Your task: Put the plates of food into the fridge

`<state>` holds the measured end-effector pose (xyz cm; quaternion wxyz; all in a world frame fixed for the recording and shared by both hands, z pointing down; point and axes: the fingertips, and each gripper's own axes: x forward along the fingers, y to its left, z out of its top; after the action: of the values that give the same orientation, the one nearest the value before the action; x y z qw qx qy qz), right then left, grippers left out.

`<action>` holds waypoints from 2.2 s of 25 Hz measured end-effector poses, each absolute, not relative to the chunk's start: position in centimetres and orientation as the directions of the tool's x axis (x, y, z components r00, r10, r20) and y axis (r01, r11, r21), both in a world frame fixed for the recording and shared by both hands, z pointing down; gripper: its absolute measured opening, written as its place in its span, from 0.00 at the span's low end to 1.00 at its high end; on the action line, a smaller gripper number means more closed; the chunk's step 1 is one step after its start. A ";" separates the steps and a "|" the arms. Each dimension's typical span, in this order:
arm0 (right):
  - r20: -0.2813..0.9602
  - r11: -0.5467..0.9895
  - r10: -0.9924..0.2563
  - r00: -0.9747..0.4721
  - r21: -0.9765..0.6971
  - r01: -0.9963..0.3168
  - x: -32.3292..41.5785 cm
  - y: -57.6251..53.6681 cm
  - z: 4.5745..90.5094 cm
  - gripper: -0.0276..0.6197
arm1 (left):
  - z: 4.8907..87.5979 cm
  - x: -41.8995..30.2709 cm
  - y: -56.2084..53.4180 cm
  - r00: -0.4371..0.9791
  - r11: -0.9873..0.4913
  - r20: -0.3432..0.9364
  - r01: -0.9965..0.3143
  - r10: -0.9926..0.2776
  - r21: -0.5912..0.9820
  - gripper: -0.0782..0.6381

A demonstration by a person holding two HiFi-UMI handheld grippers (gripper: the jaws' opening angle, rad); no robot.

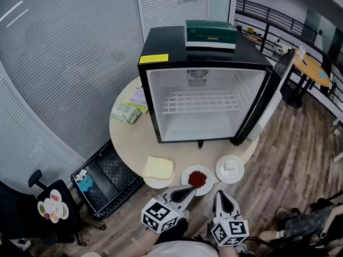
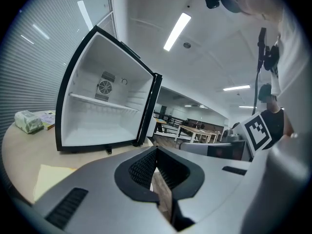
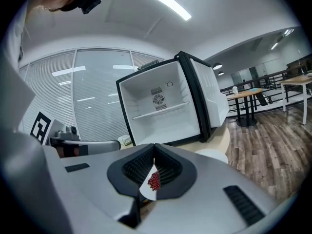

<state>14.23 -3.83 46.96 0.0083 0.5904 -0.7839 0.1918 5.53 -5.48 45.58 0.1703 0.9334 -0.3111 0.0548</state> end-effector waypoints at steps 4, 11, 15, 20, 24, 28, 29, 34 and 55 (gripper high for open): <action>0.234 0.229 -0.925 -0.300 -0.286 -0.930 13.7 -6.0 47.1 0.05 | 45.7 5.2 -7.8 0.807 -0.758 0.206 -0.591 -0.554 0.277 0.12; 0.226 0.216 -0.932 -0.285 -0.285 -0.934 13.2 -8.7 47.4 0.05 | 46.0 4.6 -10.8 0.812 -0.766 0.202 -0.584 -0.548 0.267 0.12; 0.231 0.208 -0.932 -0.280 -0.291 -0.934 12.7 -9.5 47.8 0.05 | 46.1 4.4 -11.4 0.819 -0.777 0.205 -0.573 -0.536 0.261 0.12; 0.234 0.187 -0.934 -0.270 -0.323 -0.928 12.5 -9.9 48.3 0.05 | 46.3 4.5 -11.7 0.830 -0.789 0.208 -0.556 -0.517 0.262 0.12; 0.236 0.157 -0.941 -0.245 -0.337 -0.928 13.3 -9.6 48.8 0.05 | 46.9 5.4 -11.3 0.852 -0.808 0.215 -0.521 -0.477 0.274 0.12; 0.239 0.111 -0.946 -0.219 -0.397 -0.911 15.4 -9.4 49.2 0.05 | 47.3 7.2 -10.8 0.878 -0.832 0.220 -0.475 -0.426 0.285 0.11; 0.235 0.094 -0.950 -0.206 -0.415 -0.905 16.1 -9.3 49.3 0.05 | 47.4 7.8 -10.7 0.884 -0.838 0.221 -0.463 -0.412 0.289 0.12; 0.229 -0.007 -0.965 -0.125 -0.501 -0.866 20.4 -8.8 49.7 0.23 | 48.1 10.9 -9.9 0.911 -0.862 0.238 -0.400 -0.336 0.312 0.12; 0.367 -0.253 -0.911 -0.187 -0.856 -0.450 28.7 -10.6 64.0 0.37 | 53.2 15.9 -10.9 0.877 -0.816 0.356 -0.449 -0.323 0.365 0.12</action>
<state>28.72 -10.62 64.00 -0.2221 0.5977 -0.5695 0.5188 15.93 -10.93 53.18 0.2240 0.9425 -0.2048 0.1402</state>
